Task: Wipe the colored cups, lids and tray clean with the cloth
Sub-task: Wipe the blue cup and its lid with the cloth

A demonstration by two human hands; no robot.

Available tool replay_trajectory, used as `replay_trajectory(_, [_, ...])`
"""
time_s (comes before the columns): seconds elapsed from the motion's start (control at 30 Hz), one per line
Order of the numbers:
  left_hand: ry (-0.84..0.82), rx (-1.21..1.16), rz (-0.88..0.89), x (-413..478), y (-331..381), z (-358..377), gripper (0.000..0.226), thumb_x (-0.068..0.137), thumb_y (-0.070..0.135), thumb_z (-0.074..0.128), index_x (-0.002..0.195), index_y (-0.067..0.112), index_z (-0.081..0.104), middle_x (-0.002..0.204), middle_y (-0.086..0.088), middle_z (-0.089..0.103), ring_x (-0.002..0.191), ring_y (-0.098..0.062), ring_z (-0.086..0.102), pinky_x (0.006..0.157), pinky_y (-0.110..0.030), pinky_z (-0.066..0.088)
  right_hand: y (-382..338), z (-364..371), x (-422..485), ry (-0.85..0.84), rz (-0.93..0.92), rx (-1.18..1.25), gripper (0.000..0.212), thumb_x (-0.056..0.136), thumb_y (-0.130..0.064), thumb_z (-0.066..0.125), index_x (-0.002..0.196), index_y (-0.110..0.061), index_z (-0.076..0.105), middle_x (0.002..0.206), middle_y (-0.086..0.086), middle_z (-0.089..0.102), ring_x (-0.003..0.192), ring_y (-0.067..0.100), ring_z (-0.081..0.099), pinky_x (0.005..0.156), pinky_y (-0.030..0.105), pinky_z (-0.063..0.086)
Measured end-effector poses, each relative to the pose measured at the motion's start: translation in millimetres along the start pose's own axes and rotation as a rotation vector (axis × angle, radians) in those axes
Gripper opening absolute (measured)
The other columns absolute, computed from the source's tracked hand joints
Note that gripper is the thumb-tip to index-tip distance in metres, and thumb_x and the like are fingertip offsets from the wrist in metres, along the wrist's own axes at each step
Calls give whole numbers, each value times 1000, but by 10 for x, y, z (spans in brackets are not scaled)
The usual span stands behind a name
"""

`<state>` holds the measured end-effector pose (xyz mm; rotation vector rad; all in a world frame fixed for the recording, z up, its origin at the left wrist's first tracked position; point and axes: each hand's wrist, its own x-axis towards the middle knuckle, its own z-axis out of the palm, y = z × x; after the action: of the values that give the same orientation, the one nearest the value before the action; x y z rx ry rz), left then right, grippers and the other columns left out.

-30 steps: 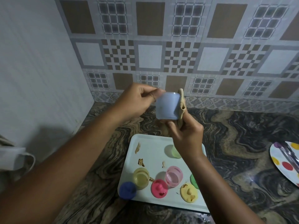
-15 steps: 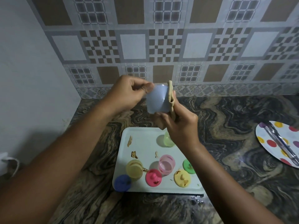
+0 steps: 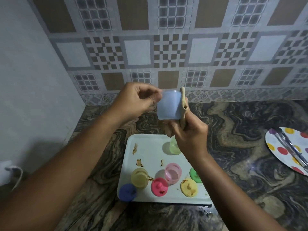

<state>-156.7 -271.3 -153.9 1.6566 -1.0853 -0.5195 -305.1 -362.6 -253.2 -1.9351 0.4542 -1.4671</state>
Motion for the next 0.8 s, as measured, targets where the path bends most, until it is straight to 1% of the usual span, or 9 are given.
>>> replay_trajectory(0.07, [13, 18, 20, 5, 23, -16, 5, 86, 17, 72, 91, 18, 74, 94, -2, 74, 95, -18, 71, 79, -38, 62, 13, 18, -13, -5, -39, -7, 63, 92, -41, 67, 112, 18, 65, 73, -11, 61, 69, -6, 53, 68, 12, 43])
replay_trajectory(0.2, [52, 338, 167, -16, 123, 33, 4, 86, 23, 75, 86, 24, 72, 83, 12, 70, 81, -10, 67, 78, -30, 58, 79, 46, 23, -28, -205, -202, 62, 78, -10, 86, 128, 15, 58, 123, 28, 67, 112, 34, 70, 91, 34, 58])
replay_trajectory(0.27, [84, 349, 239, -45, 163, 78, 6, 86, 27, 75, 89, 22, 74, 85, 14, 71, 80, -6, 66, 76, -24, 55, 90, 44, 34, -14, -172, -157, 60, 76, -6, 87, 125, 15, 61, 108, 17, 75, 98, 18, 73, 83, 26, 58])
replay_trajectory(0.33, [70, 252, 211, -46, 144, 61, 20, 85, 39, 72, 97, 23, 76, 94, 12, 74, 88, -4, 68, 80, -22, 57, 64, 41, 25, 19, -68, -49, 39, 83, -17, 80, 109, 10, 70, 78, -16, 65, 71, -7, 55, 69, 13, 47])
replay_trajectory(0.43, [11, -35, 55, 0, 75, -22, 29, 78, 44, 68, 97, 23, 76, 106, -8, 74, 102, -26, 70, 82, -39, 61, -48, 23, 33, 28, 51, 66, 17, 81, -30, 69, 79, -14, 63, 55, -1, 44, 56, 4, 34, 54, 16, 32])
replay_trajectory(0.53, [39, -85, 15, 16, 83, -29, 15, 78, 30, 70, 86, 18, 73, 94, -8, 73, 91, -20, 70, 72, -31, 62, -51, 42, 34, -36, 37, 61, 11, 81, -31, 68, 80, -21, 63, 57, -10, 38, 56, 4, 32, 53, 15, 29])
replay_trajectory(0.6, [41, 74, 71, 30, 101, -29, 10, 85, 26, 72, 86, 16, 73, 88, -2, 72, 85, -19, 69, 71, -31, 61, -37, 76, 31, -37, -16, -35, 25, 83, -26, 72, 98, -7, 71, 68, -15, 50, 62, -2, 45, 60, 11, 36])
replay_trajectory(0.7, [55, 343, 190, -16, 149, 40, 10, 88, 27, 72, 87, 18, 74, 84, 6, 71, 82, -14, 65, 72, -26, 55, 16, 108, 21, -56, -141, -163, 69, 75, -8, 88, 131, 17, 54, 108, 17, 74, 98, 18, 71, 84, 21, 56])
replay_trajectory(0.8, [118, 358, 251, -68, 135, 87, 16, 90, 31, 70, 94, 17, 76, 89, 7, 72, 84, -10, 65, 73, -20, 52, 45, 87, 30, -35, -129, -106, 64, 77, -9, 86, 129, 15, 58, 93, 12, 72, 85, 5, 63, 80, 15, 54])
